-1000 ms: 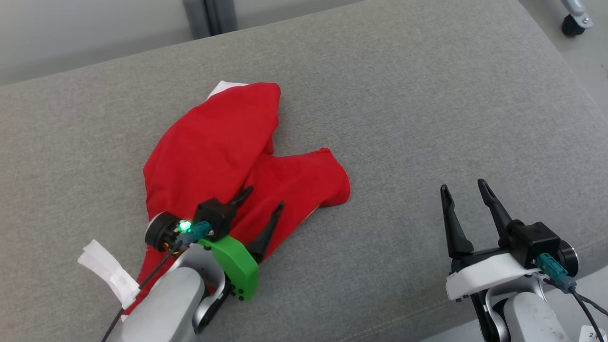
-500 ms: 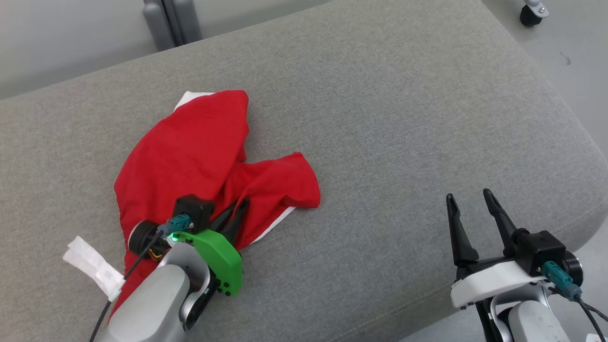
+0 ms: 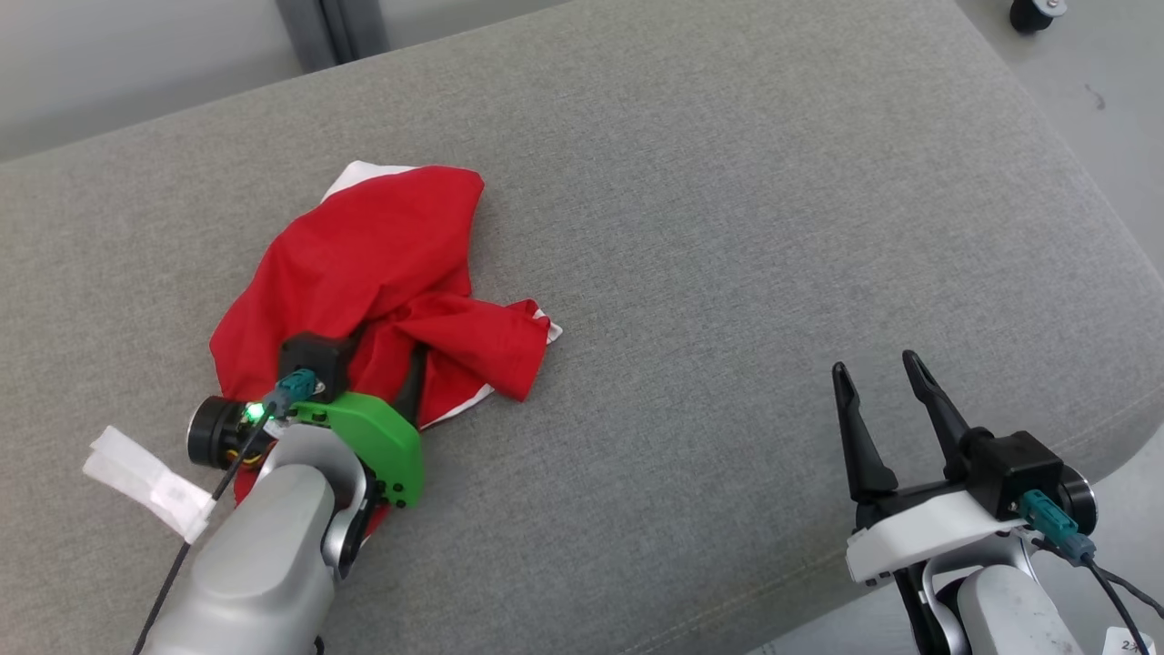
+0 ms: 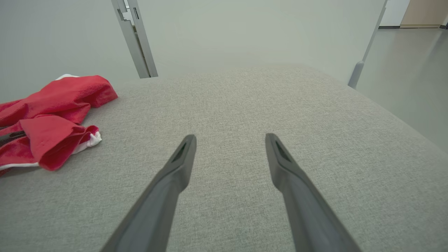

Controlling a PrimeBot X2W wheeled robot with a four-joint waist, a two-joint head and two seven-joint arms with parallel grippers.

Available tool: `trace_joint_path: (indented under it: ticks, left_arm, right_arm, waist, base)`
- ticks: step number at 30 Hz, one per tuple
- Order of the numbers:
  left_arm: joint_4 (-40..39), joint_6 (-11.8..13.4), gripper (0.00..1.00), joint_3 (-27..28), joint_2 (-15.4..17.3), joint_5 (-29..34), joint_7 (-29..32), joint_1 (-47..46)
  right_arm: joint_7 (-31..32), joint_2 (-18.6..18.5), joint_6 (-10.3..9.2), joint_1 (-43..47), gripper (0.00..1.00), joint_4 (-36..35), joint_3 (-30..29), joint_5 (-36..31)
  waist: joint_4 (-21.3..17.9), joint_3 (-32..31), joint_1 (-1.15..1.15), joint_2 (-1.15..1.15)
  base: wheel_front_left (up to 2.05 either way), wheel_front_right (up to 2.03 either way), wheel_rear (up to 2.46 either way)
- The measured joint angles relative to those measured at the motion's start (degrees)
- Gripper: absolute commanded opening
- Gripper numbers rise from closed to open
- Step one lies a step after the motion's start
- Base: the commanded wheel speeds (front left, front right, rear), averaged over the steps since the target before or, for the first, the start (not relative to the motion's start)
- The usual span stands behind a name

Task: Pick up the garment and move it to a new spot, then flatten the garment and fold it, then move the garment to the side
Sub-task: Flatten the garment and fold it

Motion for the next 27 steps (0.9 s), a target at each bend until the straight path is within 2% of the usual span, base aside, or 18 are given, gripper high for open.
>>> trace_joint_path:
  ticks: [6, 19, 24, 25, 26, 27]
  left_arm:
    - [-1.3, -1.9, 1.0, -5.2, -0.5, 4.5, 0.5, -1.6]
    - [-8.1, -1.4, 1.0, -11.1, 1.7, 10.7, 5.4, -6.1]
    - [-6.2, -3.8, 1.0, -14.6, 2.8, 11.9, 11.2, -6.5]
    - [-5.8, -4.1, 0.39, -15.0, 3.0, 12.0, 12.0, -6.5]
    - [-5.6, -4.1, 0.16, -15.1, 3.1, 12.0, 12.2, -6.5]
    - [-5.6, -4.1, 0.0, -15.1, 3.1, 12.0, 12.2, -6.5]
  right_arm:
    - [0.0, 0.0, 0.0, 0.5, 1.0, 0.0, -0.5, 0.0]
    - [0.0, 0.0, 0.0, 0.0, 1.0, -0.2, 1.0, 1.7]
    - [0.0, 0.0, 0.0, 0.1, 1.0, 0.1, 0.9, 2.2]
    - [0.0, 0.0, 0.0, 0.1, 1.0, 0.1, 1.0, 2.3]
    - [0.0, 0.0, 0.0, 0.1, 1.0, 0.1, 0.9, 2.5]
    - [0.0, 0.0, 0.0, 0.1, 1.0, 0.1, 0.9, 2.6]
  waist:
    - [-0.4, -0.6, 0.0, 0.0]
    - [-3.0, 0.8, 0.0, 0.0]
    - [-4.5, 1.5, 0.0, 0.0]
    - [-4.8, 1.6, 0.0, 0.0]
    - [-5.0, 1.6, 0.0, 0.0]
    - [-5.1, 1.6, 0.0, 0.0]
  base:
    - [0.0, 0.0, 0.0]
    - [0.0, 0.0, 0.0]
    - [0.0, 0.0, 0.0]
    - [0.0, 0.0, 0.0]
    - [0.0, 0.0, 0.0]
    - [0.0, 0.0, 0.0]
